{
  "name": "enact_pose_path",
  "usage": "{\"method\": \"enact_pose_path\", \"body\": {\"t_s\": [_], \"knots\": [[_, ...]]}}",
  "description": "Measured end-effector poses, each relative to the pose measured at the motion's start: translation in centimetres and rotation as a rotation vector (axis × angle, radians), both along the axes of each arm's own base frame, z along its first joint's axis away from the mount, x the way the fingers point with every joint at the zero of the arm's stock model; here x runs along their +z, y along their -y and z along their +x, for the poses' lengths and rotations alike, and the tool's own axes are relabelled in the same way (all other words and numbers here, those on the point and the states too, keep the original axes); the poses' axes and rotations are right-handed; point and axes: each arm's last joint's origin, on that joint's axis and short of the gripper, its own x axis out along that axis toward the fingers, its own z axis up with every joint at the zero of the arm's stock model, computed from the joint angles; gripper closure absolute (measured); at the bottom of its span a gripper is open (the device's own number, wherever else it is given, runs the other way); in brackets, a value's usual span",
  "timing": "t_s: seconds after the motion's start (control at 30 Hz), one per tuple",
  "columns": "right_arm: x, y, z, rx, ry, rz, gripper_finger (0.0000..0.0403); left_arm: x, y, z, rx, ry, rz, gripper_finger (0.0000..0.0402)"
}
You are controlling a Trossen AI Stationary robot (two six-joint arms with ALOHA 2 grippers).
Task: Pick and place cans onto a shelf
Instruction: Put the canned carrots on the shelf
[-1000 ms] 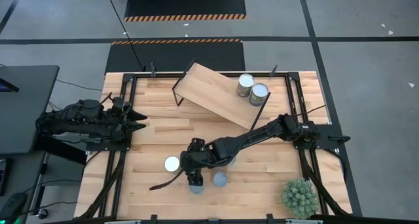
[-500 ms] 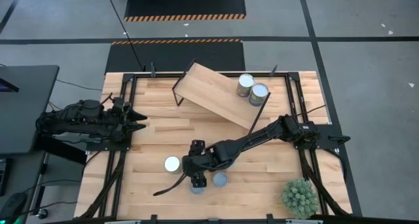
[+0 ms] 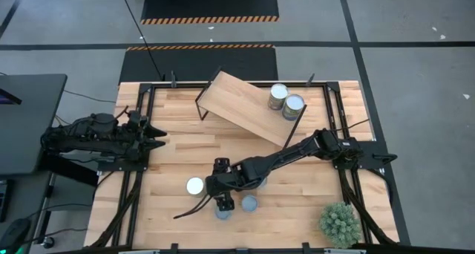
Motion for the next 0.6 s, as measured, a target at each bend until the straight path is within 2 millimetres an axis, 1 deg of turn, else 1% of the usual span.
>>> {"method": "enact_pose_path", "body": {"t_s": [0.1,0.3,0.43,0.6], "knots": [[-0.3,0.0,0.2,0.020,0.019,0.036,0.0004,0.0,0.0,0.0,0.000,-0.005,0.000,0.0155],[-0.9,0.0,0.0,0.041,-0.005,0.014,0.0004,0.0,0.0,0.0,-0.006,-0.005,-0.004,0.0155],[-1.8,0.2,-0.2,0.043,-0.028,0.015,0.0005,0.0,0.0,0.0,-0.006,-0.005,-0.003,0.0155],[-2.2,0.5,-0.2,0.042,-0.040,0.008,0.0022,0.0,0.0,0.0,-0.006,-0.005,-0.003,0.0155]]}}
